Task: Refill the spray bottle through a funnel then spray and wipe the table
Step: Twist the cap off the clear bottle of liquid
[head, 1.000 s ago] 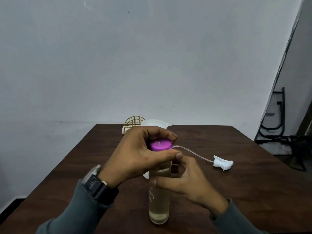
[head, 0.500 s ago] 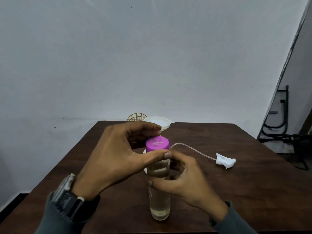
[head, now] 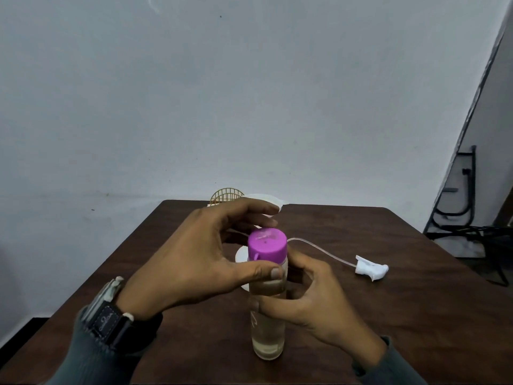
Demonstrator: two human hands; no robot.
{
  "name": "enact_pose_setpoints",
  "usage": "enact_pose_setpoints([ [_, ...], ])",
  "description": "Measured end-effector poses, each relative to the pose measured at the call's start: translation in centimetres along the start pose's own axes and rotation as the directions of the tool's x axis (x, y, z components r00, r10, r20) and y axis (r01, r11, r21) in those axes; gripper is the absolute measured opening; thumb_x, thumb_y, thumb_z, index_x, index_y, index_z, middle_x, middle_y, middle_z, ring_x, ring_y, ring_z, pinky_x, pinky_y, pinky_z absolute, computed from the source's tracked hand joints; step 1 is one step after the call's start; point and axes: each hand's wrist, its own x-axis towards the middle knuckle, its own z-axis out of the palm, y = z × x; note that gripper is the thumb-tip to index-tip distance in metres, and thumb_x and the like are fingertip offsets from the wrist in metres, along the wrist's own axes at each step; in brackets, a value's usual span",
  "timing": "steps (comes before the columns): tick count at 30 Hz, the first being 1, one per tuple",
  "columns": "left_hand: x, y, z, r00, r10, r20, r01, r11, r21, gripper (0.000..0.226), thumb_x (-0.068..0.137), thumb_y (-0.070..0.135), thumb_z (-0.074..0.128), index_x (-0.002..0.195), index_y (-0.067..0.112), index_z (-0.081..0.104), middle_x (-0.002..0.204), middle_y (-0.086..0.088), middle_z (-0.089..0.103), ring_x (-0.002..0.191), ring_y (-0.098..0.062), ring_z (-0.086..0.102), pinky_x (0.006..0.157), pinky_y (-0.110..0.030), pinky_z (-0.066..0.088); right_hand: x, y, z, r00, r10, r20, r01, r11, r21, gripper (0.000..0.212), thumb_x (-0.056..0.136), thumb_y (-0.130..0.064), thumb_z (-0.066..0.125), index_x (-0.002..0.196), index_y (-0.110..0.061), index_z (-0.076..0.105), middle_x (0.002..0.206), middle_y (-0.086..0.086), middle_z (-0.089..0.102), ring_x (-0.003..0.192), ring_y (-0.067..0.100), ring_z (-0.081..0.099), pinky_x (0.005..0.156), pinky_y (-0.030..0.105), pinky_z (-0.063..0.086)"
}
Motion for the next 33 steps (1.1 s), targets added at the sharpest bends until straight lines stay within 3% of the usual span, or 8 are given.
enact_pose_setpoints([
  [4, -0.1, 0.1, -0.2, 1.000, -0.018, 0.003, 0.018, 0.998, 0.056, 0.088, 0.049, 0.058, 0.098, 0.129, 0.048, 0.063, 0.111, 0.014, 0.071, 0.095, -0.019, 0.072, 0.079, -0.037, 0.061, 0.0, -0.1, 0.0, 1.000, -0.010, 0.003, 0.010, 1.000, -0.011, 0.050, 0.071, -0.008, 0.095, 0.112, -0.030, 0.077, 0.102, 0.008, 0.079, 0.101, 0.034, 0.075, 0.089, 0.057, 0.060],
  [8, 0.1, -0.2, 0.1, 1.000, -0.026, -0.006, 0.026, 0.995, 0.097, 0.092, 0.044, 0.065, 0.096, 0.127, 0.049, 0.061, 0.100, 0.008, 0.069, 0.087, -0.020, 0.071, 0.077, -0.039, 0.059, -0.2, -0.1, 0.2, 1.000, -0.025, 0.014, 0.025, 0.999, -0.020, 0.054, 0.070, -0.005, 0.094, 0.116, -0.027, 0.077, 0.104, 0.006, 0.077, 0.101, 0.033, 0.074, 0.089, 0.057, 0.059],
  [15, 0.4, 0.0, 1.0, 0.999, 0.035, 0.013, -0.036, 0.998, 0.051, 0.078, 0.064, 0.044, 0.096, 0.133, 0.042, 0.061, 0.124, 0.024, 0.068, 0.117, -0.001, 0.066, 0.097, -0.018, 0.054, -0.1, 0.2, -0.4, 1.000, -0.016, -0.015, 0.016, 1.000, -0.002, 0.049, 0.072, -0.006, 0.094, 0.113, -0.026, 0.076, 0.105, 0.008, 0.079, 0.102, 0.027, 0.076, 0.091, 0.051, 0.061],
  [20, 0.7, -0.2, 1.2, 0.997, 0.067, 0.038, -0.068, 0.997, 0.021, 0.054, 0.081, 0.021, 0.088, 0.129, 0.035, 0.066, 0.122, 0.020, 0.072, 0.118, -0.003, 0.068, 0.101, -0.022, 0.054, 0.1, 0.4, -0.6, 1.000, 0.013, -0.026, -0.012, 1.000, 0.019, 0.050, 0.073, -0.010, 0.094, 0.114, -0.032, 0.075, 0.109, 0.008, 0.079, 0.106, 0.029, 0.076, 0.095, 0.060, 0.059],
  [24, 1.0, -0.3, 1.5, 0.998, 0.025, -0.049, -0.017, 0.986, 0.165, 0.068, 0.067, 0.061, 0.088, 0.128, 0.045, 0.063, 0.110, 0.018, 0.068, 0.095, -0.011, 0.070, 0.079, -0.027, 0.058, -0.1, 0.6, -0.3, 0.999, 0.014, -0.040, -0.013, 1.000, 0.024, 0.044, 0.072, -0.005, 0.093, 0.101, -0.034, 0.076, 0.102, 0.007, 0.080, 0.101, 0.027, 0.077, 0.092, 0.056, 0.061],
  [27, 1.0, -0.9, 2.1, 0.996, 0.046, -0.077, -0.028, 0.973, 0.231, 0.079, 0.065, 0.079, 0.079, 0.134, 0.050, 0.055, 0.111, 0.019, 0.060, 0.101, -0.009, 0.065, 0.080, -0.027, 0.056, -0.1, 0.7, -0.2, 0.999, 0.004, -0.049, -0.003, 1.000, 0.023, 0.041, 0.071, -0.007, 0.093, 0.098, -0.033, 0.076, 0.099, 0.008, 0.079, 0.098, 0.030, 0.078, 0.088, 0.055, 0.062],
  [31, 0.4, -0.7, 2.5, 0.997, 0.076, 0.028, -0.077, 0.995, 0.055, 0.077, 0.078, 0.047, 0.087, 0.146, 0.044, 0.050, 0.141, 0.024, 0.059, 0.130, -0.001, 0.059, 0.107, -0.026, 0.052, 0.0, 0.6, -0.6, 1.000, -0.010, -0.025, 0.010, 1.000, -0.001, 0.050, 0.076, -0.008, 0.093, 0.115, -0.032, 0.073, 0.105, 0.001, 0.080, 0.100, 0.021, 0.077, 0.089, 0.045, 0.063],
  [33, 0.3, -0.6, 2.3, 0.996, 0.076, 0.054, -0.073, 0.996, -0.050, 0.070, 0.084, 0.024, 0.087, 0.145, 0.036, 0.053, 0.139, 0.020, 0.065, 0.131, 0.000, 0.060, 0.109, -0.024, 0.050, 0.1, 0.7, -0.9, 0.999, -0.008, -0.037, 0.007, 1.000, -0.008, 0.052, 0.077, -0.011, 0.093, 0.120, -0.030, 0.072, 0.110, 0.001, 0.079, 0.106, 0.021, 0.076, 0.095, 0.048, 0.061],
])
